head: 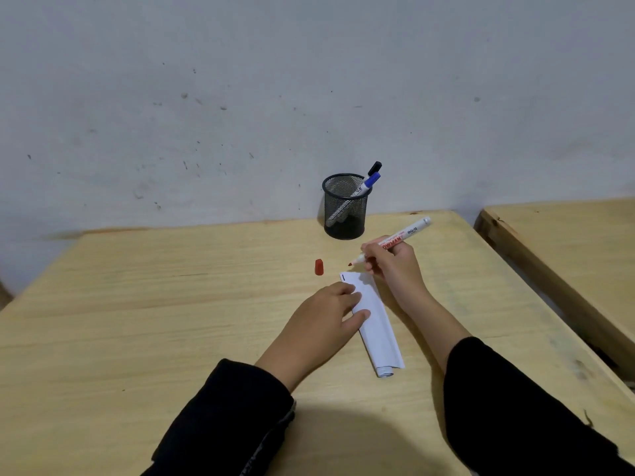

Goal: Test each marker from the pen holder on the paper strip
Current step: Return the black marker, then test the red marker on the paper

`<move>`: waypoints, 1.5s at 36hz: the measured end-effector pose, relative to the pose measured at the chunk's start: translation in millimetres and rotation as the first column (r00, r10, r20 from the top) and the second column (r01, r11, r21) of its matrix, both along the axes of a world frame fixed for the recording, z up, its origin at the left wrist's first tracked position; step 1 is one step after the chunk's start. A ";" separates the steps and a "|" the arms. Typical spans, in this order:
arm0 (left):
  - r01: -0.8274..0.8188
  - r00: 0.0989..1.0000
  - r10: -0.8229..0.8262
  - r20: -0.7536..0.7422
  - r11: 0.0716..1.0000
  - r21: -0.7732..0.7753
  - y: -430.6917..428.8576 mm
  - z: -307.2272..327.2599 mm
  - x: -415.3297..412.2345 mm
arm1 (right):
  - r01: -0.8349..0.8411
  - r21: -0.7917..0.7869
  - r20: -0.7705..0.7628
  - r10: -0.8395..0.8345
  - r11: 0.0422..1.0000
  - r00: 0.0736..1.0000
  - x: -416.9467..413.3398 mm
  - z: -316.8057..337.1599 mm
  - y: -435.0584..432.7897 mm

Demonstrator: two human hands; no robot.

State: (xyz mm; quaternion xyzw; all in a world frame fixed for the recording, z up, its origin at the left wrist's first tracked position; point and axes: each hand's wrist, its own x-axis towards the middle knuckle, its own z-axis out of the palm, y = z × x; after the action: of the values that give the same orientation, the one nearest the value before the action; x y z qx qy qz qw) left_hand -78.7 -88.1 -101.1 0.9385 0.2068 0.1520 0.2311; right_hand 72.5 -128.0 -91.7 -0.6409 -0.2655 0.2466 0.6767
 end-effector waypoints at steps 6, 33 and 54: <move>-0.008 1.000 0.008 -0.018 1.000 0.023 0.4 -1.5 2.0 | 0.002 -0.061 0.094 0.004 0.998 0.996 -1.8 -5.9 5.6; -0.009 0.999 0.009 -0.038 1.000 0.017 -3.3 -1.2 1.6 | -0.018 -0.180 0.220 0.058 0.983 0.974 -3.9 -7.6 7.7; -0.002 0.999 0.005 0.039 0.997 -0.077 5.2 -8.2 3.2 | 0.034 0.102 -0.238 -0.009 0.994 0.971 7.8 -2.5 0.0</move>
State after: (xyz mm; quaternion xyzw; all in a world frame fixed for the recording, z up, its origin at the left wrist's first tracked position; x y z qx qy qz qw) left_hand -75.5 -82.9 -109.3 0.9253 0.2098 0.1627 0.2708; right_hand 80.3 -128.0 -94.2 -0.5732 -0.1883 0.2998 0.7390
